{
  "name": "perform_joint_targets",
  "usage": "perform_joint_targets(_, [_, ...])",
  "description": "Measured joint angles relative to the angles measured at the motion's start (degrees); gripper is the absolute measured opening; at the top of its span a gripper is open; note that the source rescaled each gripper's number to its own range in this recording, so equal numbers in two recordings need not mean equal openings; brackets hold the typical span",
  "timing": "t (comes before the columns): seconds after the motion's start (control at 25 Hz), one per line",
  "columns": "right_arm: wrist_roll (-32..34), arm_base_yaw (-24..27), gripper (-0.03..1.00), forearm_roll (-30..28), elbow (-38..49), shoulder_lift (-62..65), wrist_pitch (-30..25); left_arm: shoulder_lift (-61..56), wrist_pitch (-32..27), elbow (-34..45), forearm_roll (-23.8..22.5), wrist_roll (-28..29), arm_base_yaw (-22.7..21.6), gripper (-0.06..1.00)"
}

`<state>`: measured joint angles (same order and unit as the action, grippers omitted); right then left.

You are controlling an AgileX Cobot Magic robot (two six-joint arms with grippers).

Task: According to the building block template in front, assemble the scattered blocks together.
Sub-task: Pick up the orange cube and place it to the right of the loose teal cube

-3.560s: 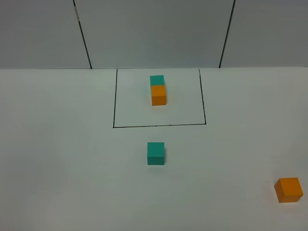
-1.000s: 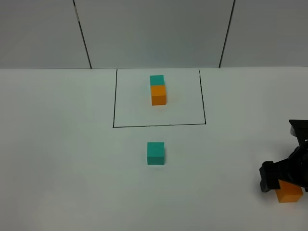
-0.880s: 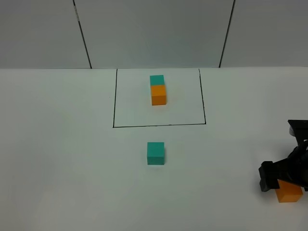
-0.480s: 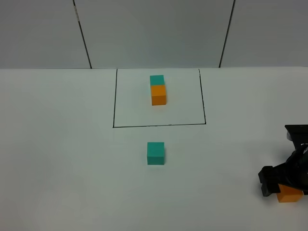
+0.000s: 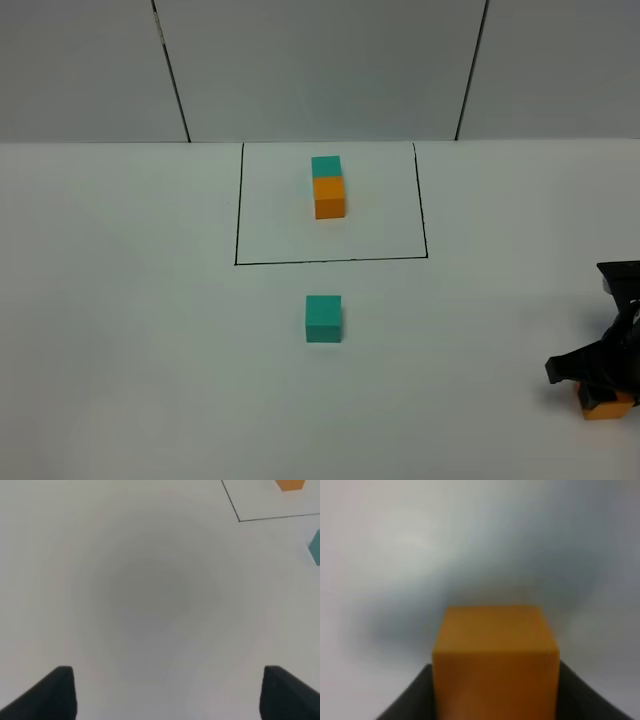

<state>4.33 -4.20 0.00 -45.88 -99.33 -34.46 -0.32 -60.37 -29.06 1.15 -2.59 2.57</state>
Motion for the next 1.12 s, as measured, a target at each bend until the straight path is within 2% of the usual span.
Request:
perform_joint_targets(0.16, [-0.5,-0.74,0.02,-0.46,-3.64,0.99,-3.41,0.0,0.0,0.0,0.0,0.0,0.0,0.68])
perform_joint_targets(0.28, [-6.27,-3.63,0.02,-0.65,-8.9,2.4,-8.01,0.0,0.0,0.0,0.0,0.0,0.0,0.68])
perform_joint_targets(0.48, [-23.34,-10.82,0.02,-0.6,-16.92,2.5,-16.34,0.0,0.0,0.0,0.0,0.0,0.0,0.68])
perform_joint_targets(0.56, [-31.61,-12.71,0.02,-0.86,-19.19,2.43,-17.38,0.0,0.0,0.0,0.0,0.0,0.0,0.68])
perform_joint_targets(0.68, [-39.97,-15.3,0.02,-1.66,-22.95,0.52,-19.41,0.0,0.0,0.0,0.0,0.0,0.0,0.68])
perform_joint_targets(0.92, [-46.73,-19.88,0.02,-4.39,-34.19,-9.22,-27.15,0.0,0.0,0.0,0.0,0.0,0.0,0.68])
perform_joint_targets(1.12, [-49.43,-22.65,0.02,-6.5,-43.64,-15.92,-31.66,0.0,0.0,0.0,0.0,0.0,0.0,0.68])
